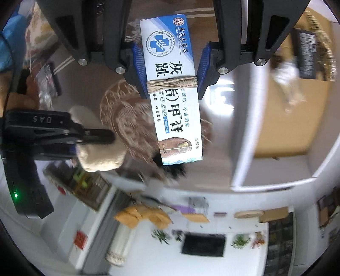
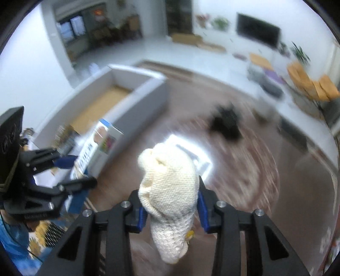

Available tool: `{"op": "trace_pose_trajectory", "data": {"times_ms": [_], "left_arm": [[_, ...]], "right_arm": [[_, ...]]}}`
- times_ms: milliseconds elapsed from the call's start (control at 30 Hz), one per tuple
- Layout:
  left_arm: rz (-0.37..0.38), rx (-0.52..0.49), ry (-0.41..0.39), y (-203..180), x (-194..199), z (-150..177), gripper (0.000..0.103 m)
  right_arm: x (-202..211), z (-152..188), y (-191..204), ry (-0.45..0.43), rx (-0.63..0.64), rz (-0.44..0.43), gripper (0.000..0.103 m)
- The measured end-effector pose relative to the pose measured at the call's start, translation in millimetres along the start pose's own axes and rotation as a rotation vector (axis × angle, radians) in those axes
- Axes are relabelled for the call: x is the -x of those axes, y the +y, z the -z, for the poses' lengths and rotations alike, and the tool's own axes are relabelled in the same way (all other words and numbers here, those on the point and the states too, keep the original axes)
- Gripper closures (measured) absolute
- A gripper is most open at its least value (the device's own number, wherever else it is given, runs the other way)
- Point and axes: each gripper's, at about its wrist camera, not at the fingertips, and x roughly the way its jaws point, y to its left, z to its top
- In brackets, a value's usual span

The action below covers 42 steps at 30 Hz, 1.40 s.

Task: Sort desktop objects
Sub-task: 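Carry the box and knitted object over the bin and release both, then return both open tools from the bin to the table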

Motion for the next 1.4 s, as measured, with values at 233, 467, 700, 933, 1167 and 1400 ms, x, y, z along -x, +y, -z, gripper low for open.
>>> {"op": "trace_pose_trajectory", "data": {"times_ms": [233, 467, 700, 933, 1167, 1400], "left_arm": [[-0.174, 0.115, -0.044, 109.8, 62.4, -9.6, 0.059], [-0.302, 0.213, 0.109, 200.1, 29.4, 11.5, 0.059], [-0.371, 0.339, 0.255, 245.2, -14.0, 49.1, 0.043], [-0.423, 0.353, 0.067, 221.0, 25.0, 46.7, 0.037], [-0.401, 0.267, -0.111, 140.2, 44.5, 39.7, 0.013], [-0.297, 0.208, -0.191, 43.6, 29.5, 28.0, 0.013]], "right_arm": [[-22.9, -85.8, 118.2, -0.114, 0.13, -0.151, 0.064], [-120.2, -107.0, 200.5, -0.025, 0.242, -0.155, 0.05], [-167.0, -89.6, 217.1, 0.007, 0.2, -0.179, 0.006], [-118.8, -58.4, 179.1, -0.154, 0.203, -0.112, 0.005], [-61.0, 8.1, 90.9, -0.317, 0.089, -0.003, 0.0], [-67.1, 104.0, -16.8, -0.228, -0.058, 0.199, 0.0]]}}
